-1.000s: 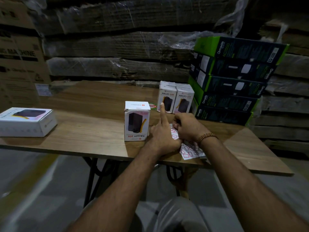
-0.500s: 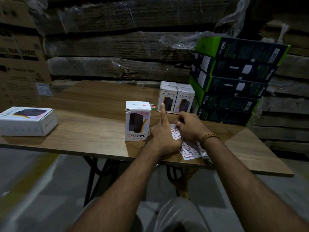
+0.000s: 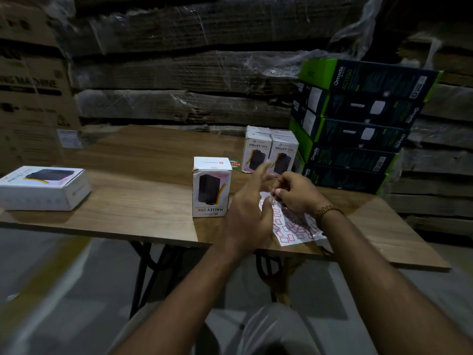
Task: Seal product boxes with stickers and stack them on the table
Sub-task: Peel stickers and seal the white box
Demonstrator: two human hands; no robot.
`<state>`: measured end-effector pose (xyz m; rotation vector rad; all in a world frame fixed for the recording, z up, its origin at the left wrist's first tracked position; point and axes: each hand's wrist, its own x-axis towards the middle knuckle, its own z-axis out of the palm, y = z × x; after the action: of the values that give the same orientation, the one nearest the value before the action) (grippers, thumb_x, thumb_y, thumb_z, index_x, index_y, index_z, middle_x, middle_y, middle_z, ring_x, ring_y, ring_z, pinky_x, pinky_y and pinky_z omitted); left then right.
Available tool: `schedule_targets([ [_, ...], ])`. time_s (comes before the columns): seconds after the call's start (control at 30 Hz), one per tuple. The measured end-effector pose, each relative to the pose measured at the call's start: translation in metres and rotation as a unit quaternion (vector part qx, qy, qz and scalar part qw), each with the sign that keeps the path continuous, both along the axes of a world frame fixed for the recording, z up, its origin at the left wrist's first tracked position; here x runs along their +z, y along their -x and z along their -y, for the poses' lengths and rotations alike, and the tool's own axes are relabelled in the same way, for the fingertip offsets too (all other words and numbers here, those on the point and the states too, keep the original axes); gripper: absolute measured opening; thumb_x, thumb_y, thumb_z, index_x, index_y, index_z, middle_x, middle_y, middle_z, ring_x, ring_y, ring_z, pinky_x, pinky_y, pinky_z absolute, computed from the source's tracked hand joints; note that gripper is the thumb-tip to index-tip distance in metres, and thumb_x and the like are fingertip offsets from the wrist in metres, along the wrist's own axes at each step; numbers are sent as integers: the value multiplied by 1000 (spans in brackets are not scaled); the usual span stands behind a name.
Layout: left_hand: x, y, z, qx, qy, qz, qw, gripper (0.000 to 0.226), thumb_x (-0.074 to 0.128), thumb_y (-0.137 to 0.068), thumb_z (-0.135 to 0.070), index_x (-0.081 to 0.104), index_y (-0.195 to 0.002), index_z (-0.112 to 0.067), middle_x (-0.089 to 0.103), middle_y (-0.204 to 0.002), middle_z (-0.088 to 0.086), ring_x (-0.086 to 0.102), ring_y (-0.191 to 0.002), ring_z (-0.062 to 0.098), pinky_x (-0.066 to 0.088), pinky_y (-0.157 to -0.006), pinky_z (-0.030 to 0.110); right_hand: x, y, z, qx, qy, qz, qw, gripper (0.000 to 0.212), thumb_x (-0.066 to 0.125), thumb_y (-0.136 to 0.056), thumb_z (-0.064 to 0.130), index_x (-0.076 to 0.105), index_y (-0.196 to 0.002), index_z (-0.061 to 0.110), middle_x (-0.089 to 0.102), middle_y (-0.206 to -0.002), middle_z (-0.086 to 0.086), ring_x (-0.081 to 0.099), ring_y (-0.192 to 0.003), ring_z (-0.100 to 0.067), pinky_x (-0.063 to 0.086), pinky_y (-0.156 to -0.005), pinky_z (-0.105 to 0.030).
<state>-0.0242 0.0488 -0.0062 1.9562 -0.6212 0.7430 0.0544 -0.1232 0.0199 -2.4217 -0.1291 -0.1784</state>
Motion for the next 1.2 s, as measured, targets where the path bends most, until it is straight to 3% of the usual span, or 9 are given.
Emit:
schedule_targets([
  [0.1, 5, 27, -9, 39, 35, 174, 983, 37, 66, -97, 7, 66, -133, 0, 72, -128, 11, 68, -120, 19, 58, -98, 37, 6, 5, -4, -12, 1, 46, 999, 14, 67, -100, 8, 64, -93, 20, 71, -96, -1, 72, -91, -16, 64, -85, -46],
  [0.23, 21, 35, -39, 170, 108, 264, 943, 25, 62, -93, 9, 70, -117, 4, 69, -120, 15, 66, -116, 29, 54, -100, 42, 20, 18, -15, -1, -33, 132, 991, 16, 73, -93, 2, 70, -86, 16, 74, -85, 0, 75, -80, -12, 67, -74, -42],
  [0.37, 26, 21, -75, 229, 115, 214, 943, 39, 68, -90, 9, 63, -128, 4, 62, -133, 19, 58, -131, 33, 47, -110, 50, 38, 32, -32, 33, -33, 179, 983, 20, 74, -92, 6, 72, -85, 25, 73, -84, 5, 73, -82, -13, 66, -72, -41],
  [0.53, 15, 3, -94, 209, 67, 134, 966, 61, 69, -93, -16, 51, -150, -6, 50, -155, 11, 48, -146, 26, 40, -115, 58, 63, 48, -61, 104, -27, 222, 969, 17, 72, -94, 9, 74, -91, 26, 73, -84, 5, 73, -79, -11, 65, -69, -39],
  [0.63, 10, -2, -96, 225, 41, 90, 969, 61, 68, -95, -28, 51, -152, -16, 46, -161, 3, 47, -146, 19, 34, -115, 62, 73, 55, -77, 134, -12, 238, 962, 16, 72, -94, 9, 76, -98, 23, 73, -86, 8, 72, -81, -7, 63, -70, -27],
  [0.73, 5, -3, -100, 189, 36, 83, 978, 44, 67, -95, -22, 62, -139, -21, 47, -161, 0, 52, -139, 21, 45, -108, 56, 78, 60, -91, 145, 14, 250, 957, 22, 77, -92, 10, 77, -111, 21, 74, -88, 12, 71, -83, -1, 60, -74, -19],
  [0.83, 4, -3, -101, 150, 46, 75, 985, 34, 65, -97, -17, 66, -132, -20, 49, -161, -2, 55, -138, 22, 55, -102, 48, 82, 65, -99, 149, 37, 260, 953, 14, 78, -91, 13, 80, -102, 22, 74, -88, 15, 70, -82, 3, 60, -73, -17],
  [0.97, 3, -3, -101, 141, 60, 89, 984, 33, 71, -96, -2, 69, -129, -8, 58, -154, 6, 55, -142, 17, 54, -110, 37, 87, 67, -107, 138, 67, 236, 960, 9, 75, -94, 18, 76, -93, 27, 71, -85, 17, 66, -79, 2, 51, -65, -14],
  [1.2, 0, -6, -101, 126, 76, 91, 985, 39, 71, -96, 0, 67, -134, -8, 62, -150, 5, 55, -143, 15, 53, -112, 37, 91, 67, -121, 137, 143, 190, 962, 5, 70, -99, 17, 70, -97, 22, 67, -97, 7, 63, -93, -9, 53, -77, -25],
])
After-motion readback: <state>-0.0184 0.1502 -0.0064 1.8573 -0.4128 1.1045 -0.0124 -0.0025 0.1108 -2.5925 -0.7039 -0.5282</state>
